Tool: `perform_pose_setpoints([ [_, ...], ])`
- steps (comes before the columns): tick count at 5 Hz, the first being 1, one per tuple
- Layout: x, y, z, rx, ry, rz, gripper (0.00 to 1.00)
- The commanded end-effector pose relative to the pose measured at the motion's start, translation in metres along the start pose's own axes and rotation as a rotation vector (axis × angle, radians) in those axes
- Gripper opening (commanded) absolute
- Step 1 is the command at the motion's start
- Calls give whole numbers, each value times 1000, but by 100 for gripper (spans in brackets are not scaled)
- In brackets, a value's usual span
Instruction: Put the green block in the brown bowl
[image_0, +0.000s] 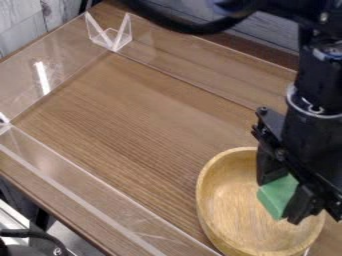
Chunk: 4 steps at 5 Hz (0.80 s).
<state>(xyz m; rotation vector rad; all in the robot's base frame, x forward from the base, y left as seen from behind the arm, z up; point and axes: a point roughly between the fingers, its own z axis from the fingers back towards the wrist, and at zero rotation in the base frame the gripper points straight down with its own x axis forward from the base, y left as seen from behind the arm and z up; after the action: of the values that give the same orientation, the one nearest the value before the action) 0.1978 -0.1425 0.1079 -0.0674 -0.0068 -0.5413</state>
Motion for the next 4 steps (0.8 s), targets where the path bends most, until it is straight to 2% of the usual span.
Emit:
perform_pose_setpoints([
  [1,3,3,12,-5,-62,1,0],
  [3,2,9,9,-6,-74,-2,0],
  [4,2,12,6,-4,-79,-19,100],
])
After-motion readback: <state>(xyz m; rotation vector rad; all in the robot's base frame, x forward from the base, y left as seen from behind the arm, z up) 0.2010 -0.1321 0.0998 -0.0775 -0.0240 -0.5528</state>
